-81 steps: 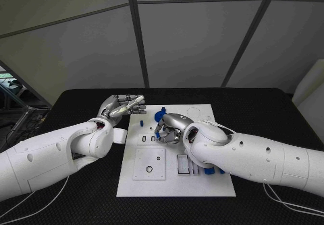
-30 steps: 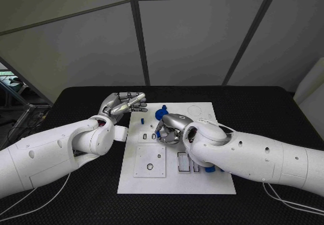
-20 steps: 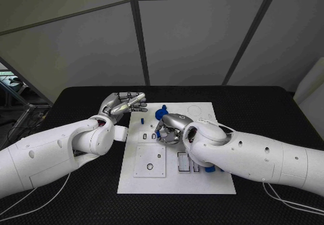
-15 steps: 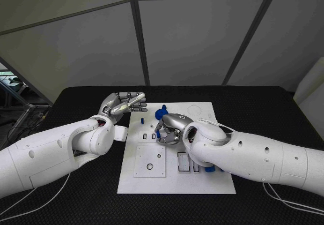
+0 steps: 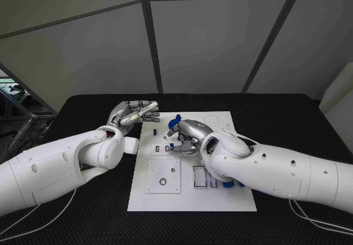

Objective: Assemble the parts on the task board

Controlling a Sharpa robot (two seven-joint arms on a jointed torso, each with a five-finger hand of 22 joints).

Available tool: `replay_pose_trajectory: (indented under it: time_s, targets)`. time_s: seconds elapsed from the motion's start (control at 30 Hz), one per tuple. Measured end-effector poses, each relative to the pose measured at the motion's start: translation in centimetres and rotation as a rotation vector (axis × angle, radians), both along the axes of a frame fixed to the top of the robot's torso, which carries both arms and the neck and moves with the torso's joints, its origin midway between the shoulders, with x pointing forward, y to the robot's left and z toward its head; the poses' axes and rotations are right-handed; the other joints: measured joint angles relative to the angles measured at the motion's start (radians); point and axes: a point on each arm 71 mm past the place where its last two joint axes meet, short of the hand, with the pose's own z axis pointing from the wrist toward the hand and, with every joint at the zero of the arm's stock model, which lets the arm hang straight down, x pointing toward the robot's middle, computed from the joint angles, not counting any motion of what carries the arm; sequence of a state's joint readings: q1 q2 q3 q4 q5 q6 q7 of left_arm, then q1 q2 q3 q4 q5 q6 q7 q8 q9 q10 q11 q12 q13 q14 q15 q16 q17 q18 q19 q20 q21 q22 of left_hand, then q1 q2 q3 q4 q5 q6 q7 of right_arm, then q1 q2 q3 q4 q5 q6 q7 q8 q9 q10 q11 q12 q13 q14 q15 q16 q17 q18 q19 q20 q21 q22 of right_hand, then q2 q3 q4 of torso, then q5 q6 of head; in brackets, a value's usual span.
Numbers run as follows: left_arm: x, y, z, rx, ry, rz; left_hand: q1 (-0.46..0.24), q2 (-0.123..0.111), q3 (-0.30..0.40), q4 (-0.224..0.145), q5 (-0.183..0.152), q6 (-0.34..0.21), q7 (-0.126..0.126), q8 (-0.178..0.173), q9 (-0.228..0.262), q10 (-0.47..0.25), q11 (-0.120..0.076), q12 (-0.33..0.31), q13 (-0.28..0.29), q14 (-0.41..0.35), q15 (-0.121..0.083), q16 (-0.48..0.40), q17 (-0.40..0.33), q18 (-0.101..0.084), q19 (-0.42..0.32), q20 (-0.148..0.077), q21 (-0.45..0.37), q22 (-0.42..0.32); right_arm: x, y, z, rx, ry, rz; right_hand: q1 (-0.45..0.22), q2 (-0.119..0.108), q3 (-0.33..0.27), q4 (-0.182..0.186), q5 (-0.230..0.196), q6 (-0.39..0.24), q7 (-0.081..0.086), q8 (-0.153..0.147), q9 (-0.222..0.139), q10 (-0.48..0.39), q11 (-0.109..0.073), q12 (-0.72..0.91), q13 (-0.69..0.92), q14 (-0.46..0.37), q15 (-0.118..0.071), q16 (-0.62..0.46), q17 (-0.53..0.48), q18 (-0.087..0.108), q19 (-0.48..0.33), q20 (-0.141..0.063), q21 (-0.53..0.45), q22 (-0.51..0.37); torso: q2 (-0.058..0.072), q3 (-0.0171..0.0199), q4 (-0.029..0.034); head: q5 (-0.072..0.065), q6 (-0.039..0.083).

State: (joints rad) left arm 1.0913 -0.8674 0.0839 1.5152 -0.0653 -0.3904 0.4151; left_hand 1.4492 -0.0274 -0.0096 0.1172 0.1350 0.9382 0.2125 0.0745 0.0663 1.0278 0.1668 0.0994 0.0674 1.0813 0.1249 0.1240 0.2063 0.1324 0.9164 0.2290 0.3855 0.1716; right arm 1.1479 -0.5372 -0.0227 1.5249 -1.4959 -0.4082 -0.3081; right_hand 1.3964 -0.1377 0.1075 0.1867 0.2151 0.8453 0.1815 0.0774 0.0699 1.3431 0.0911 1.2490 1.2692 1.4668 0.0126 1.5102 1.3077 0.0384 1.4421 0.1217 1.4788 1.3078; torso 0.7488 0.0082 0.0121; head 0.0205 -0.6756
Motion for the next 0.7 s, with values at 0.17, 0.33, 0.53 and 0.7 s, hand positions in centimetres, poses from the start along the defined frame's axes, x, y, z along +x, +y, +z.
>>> replay_pose_trajectory:
  time_s: [0.17,0.33,0.53,0.7]
  targets:
    - [0.0,0.1,-0.1,0.007,0.004,0.0,0.0,0.0,-0.001,-0.007,0.0,0.006,-0.006,0.0,0.0,0.035,-0.012,0.0,0.004,0.069,-0.022,0.038,0.028,0.0,0.045,-0.018,0.044,0.019,-0.4,-1.5,0.6,0.058,-0.034,0.033,0.017,0.017,0.0,0.0,0.003,0.025,-0.005,0.021,0.006,0.0,0.0,0.0,0.001,0.0,0.0,-0.002,0.0,0.0,-0.006,0.006,-0.008,0.0,-0.001,0.0003,0.0,0.001,0.003]
    - [0.0,0.3,-0.2,0.036,0.013,-0.014,-0.042,0.009,-0.024,0.015,0.0,0.052,-0.019,0.016,0.005,0.133,-0.041,0.059,0.035,0.177,-0.059,0.148,0.088,0.0,0.134,-0.054,0.127,0.064,0.1,-4.4,2.3,0.132,-0.056,0.058,0.026,0.026,-0.003,-0.003,0.003,0.06,-0.015,0.041,0.01,-0.006,-0.006,0.001,-0.008,0.0,0.0,-0.024,0.0,0.0,-0.037,0.001,-0.034,0.0,-0.003,-0.0005,-0.001,0.004,0.006]
    - [-0.1,0.7,-0.5,0.132,0.042,-0.069,-0.044,0.009,-0.015,0.021,0.039,0.107,-0.072,0.092,0.037,0.252,-0.117,0.271,0.182,0.376,-0.14,0.702,0.562,0.061,0.315,-0.142,0.416,0.297,1.7,-8.6,5.3,0.217,-0.053,0.043,0.033,0.033,-0.008,-0.003,0.011,0.115,-0.028,0.065,0.014,-0.035,-0.024,-0.055,-0.062,0.0,-0.015,-0.103,-0.022,0.031,-0.122,-0.011,-0.107,-0.047,-0.01,-0.0012,-0.0048,0.01,0.005]
    - [-0.1,0.5,-0.6,0.249,0.086,-0.156,-0.115,0.016,-0.026,0.074,0.035,0.106,-0.099,0.161,0.081,0.232,-0.137,0.509,0.37,0.385,-0.155,1.137,1.001,-0.033,0.391,-0.157,0.695,0.63,2.8,-11.6,6.7,0.286,-0.018,-0.002,0.047,0.047,-0.007,-0.002,0.017,0.14,-0.041,0.065,0.01,-0.165,-0.037,-0.351,-0.322,-0.063,-0.03,-0.353,-0.307,0.091,-0.313,-0.025,-0.31,-0.3,-0.017,0.0,-0.0094,0.014,0.001]
